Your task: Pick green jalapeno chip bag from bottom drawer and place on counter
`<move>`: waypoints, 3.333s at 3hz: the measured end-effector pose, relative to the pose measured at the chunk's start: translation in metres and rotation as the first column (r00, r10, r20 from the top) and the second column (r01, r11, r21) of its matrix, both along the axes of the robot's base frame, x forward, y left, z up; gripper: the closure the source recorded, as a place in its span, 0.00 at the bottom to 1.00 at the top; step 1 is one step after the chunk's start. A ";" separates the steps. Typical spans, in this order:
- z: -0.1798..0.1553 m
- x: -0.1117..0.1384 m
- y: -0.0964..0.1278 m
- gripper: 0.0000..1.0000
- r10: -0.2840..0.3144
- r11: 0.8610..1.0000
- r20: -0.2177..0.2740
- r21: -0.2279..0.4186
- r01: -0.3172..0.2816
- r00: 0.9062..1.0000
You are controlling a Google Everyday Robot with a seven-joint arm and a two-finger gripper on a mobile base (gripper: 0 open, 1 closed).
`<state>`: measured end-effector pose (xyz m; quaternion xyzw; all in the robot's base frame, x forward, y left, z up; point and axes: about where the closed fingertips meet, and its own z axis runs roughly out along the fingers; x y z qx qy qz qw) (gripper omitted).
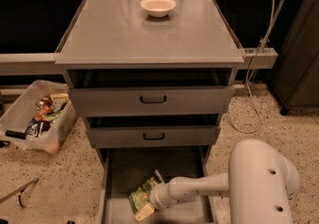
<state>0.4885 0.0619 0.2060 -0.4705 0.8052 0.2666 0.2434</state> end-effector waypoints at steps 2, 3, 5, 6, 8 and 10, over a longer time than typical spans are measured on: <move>0.016 0.035 -0.003 0.00 -0.020 1.000 0.088 -0.019 0.022 0.996; -0.005 0.044 -0.011 0.00 -0.044 0.999 0.095 -0.014 0.046 0.994; -0.069 0.052 -0.020 0.00 -0.093 0.994 0.046 -0.050 0.095 0.995; -0.075 0.052 -0.020 0.12 -0.094 0.994 0.042 -0.056 0.096 0.995; -0.075 0.052 -0.020 0.35 -0.094 0.994 0.042 -0.056 0.096 0.995; -0.091 0.057 -0.013 0.00 -0.068 0.991 0.058 -0.110 0.074 0.996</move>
Offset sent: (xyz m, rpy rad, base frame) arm 0.0527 -0.0073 0.0180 -0.0249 -0.1254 -0.0362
